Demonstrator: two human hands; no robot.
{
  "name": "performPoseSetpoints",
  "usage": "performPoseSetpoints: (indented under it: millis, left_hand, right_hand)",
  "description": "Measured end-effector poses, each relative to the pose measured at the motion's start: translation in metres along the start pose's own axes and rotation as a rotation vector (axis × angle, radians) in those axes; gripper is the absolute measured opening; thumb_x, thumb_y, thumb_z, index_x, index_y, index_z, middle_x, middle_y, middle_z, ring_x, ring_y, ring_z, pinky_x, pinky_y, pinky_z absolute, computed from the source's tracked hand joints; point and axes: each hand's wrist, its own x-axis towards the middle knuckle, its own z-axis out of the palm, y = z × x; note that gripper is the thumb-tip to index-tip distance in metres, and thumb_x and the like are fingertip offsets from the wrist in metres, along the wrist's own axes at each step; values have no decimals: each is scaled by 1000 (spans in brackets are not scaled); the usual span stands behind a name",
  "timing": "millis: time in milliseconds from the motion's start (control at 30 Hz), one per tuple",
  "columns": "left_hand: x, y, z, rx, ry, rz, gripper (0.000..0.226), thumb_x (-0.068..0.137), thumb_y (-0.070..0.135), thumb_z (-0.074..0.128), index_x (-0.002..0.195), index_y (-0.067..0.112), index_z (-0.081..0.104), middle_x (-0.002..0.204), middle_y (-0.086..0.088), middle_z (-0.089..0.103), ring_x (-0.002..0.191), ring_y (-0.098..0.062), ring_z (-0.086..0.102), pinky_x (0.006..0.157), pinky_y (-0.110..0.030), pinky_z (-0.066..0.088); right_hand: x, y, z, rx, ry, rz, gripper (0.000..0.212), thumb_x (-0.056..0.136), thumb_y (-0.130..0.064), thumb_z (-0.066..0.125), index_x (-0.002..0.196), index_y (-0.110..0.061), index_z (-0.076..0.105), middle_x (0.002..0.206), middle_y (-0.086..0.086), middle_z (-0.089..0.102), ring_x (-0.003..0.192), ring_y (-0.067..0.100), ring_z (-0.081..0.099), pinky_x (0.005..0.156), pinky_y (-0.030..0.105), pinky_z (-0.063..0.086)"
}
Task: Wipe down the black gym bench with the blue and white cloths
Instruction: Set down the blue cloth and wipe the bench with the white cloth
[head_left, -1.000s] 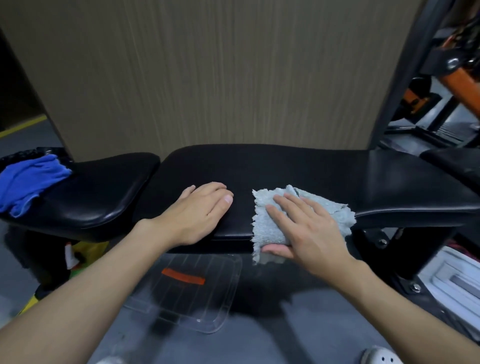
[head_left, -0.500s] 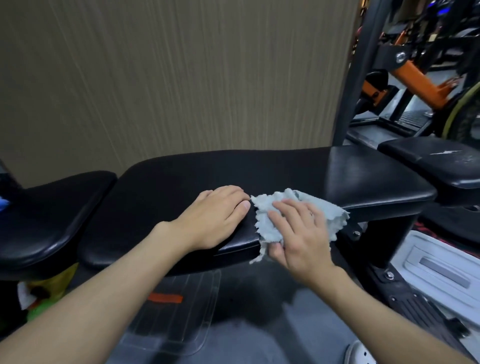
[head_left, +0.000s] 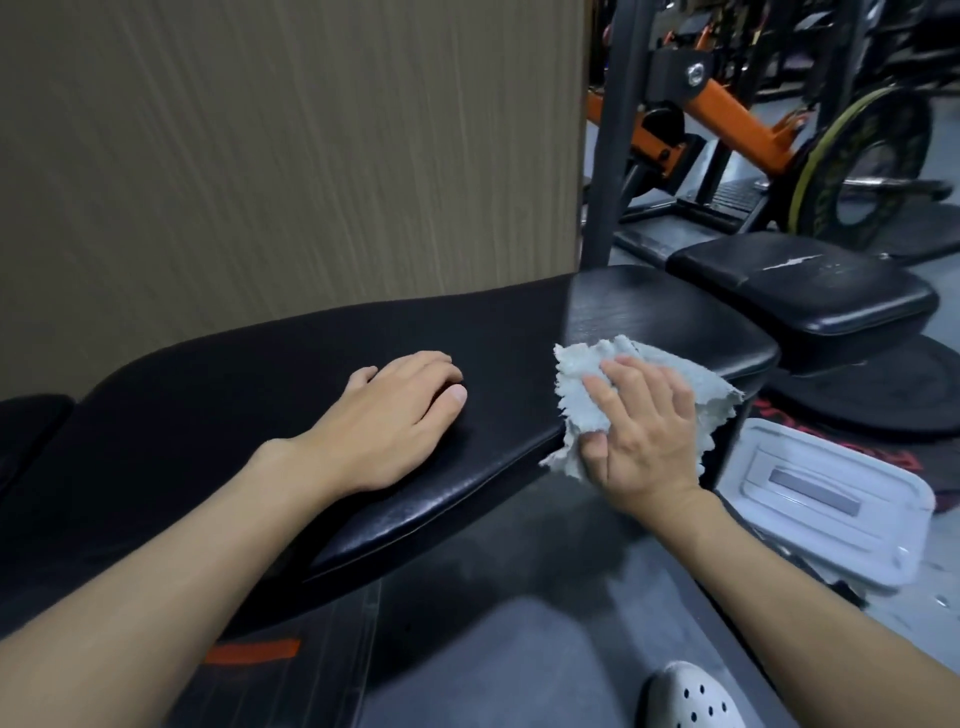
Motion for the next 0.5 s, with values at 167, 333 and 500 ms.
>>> performPoseSetpoints:
  millis: [167,333,500]
  left_hand:
    - [26,23,9,-33,2,81,41,102,44,24,133,33,48,144,19,38,139,-1,25,116,-47,17]
    - [36,27,22,-14,79,82,38,99,49,28,128,36,49,130,20,44,127,-6,35,111,-45,20]
    - [49,24,21,47,66,80,40,90,59,24,115,41,49,110,18,43,110,-11,38,103,-44,28]
  right_hand:
    - [6,45,-21,-32,-99,274,44,87,-28,36,110,-5,66,112,17,61,112,38,55,97,50,35]
    - [18,82,-34,9,-289,526,52,92,-34,30,119,-4,63,124,18,53,119,40,47,104,48,33]
    - [38,84,-49,122,-513,708,52,96,-43,40,139,-14,47,151,13,32,136,38,26,110,44,26]
